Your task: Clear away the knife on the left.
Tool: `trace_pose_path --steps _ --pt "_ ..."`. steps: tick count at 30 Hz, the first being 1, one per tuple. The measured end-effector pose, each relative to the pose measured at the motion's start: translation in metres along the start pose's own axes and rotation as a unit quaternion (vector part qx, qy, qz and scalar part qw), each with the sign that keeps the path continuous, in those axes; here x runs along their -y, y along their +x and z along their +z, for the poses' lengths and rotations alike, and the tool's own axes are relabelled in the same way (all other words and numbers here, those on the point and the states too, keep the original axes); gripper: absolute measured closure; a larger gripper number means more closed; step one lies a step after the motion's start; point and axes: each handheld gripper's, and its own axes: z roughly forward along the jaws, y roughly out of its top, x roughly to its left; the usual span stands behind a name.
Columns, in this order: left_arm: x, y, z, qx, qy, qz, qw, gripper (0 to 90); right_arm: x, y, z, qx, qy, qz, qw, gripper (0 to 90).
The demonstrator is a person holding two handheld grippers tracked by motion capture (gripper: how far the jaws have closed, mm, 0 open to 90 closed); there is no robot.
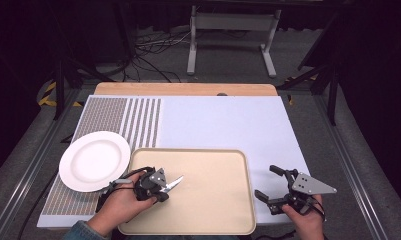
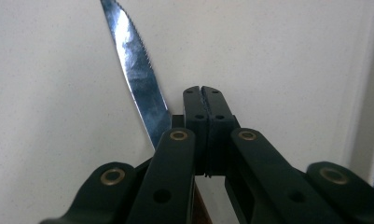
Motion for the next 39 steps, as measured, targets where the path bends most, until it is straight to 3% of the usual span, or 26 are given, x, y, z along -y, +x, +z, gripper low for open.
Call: trace_pose_path --steps 39 --pt "0.027 0.025 -0.013 -0.013 -0.015 -0.051 0.9985 90.0 0.001 0.0 0.001 -0.002 0.001 0.003 1.0 2.9"
